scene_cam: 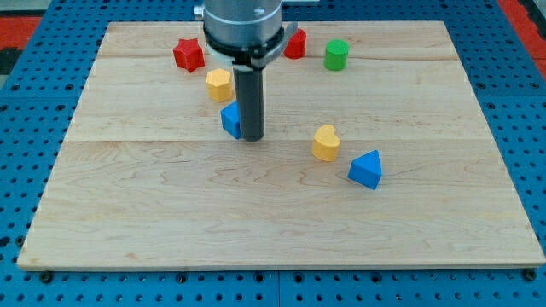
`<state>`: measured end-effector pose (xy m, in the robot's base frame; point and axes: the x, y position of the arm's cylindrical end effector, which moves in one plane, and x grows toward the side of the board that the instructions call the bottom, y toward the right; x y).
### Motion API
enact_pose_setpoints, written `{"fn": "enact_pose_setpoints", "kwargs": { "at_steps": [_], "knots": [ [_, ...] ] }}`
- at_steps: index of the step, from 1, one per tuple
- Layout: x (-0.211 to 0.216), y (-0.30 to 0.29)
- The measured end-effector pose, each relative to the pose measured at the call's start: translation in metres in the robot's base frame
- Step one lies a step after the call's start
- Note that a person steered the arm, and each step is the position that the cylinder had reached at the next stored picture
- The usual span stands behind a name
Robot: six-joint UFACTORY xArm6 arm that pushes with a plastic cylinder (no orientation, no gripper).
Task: Slide the blue cube to the bottom right side of the yellow hexagon
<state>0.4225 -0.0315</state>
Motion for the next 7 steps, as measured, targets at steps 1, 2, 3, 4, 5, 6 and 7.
{"fn": "enact_pose_setpoints", "kwargs": {
  "at_steps": [1, 2, 3, 4, 5, 6, 7],
  "knots": [
    [0.023, -0.002],
    [0.046, -0.045],
    [0.031, -0.056],
    [0.007, -0.046],
    [0.000, -0.026],
    [0.001, -0.018],
    [0.053, -0.006]
  ]
}}
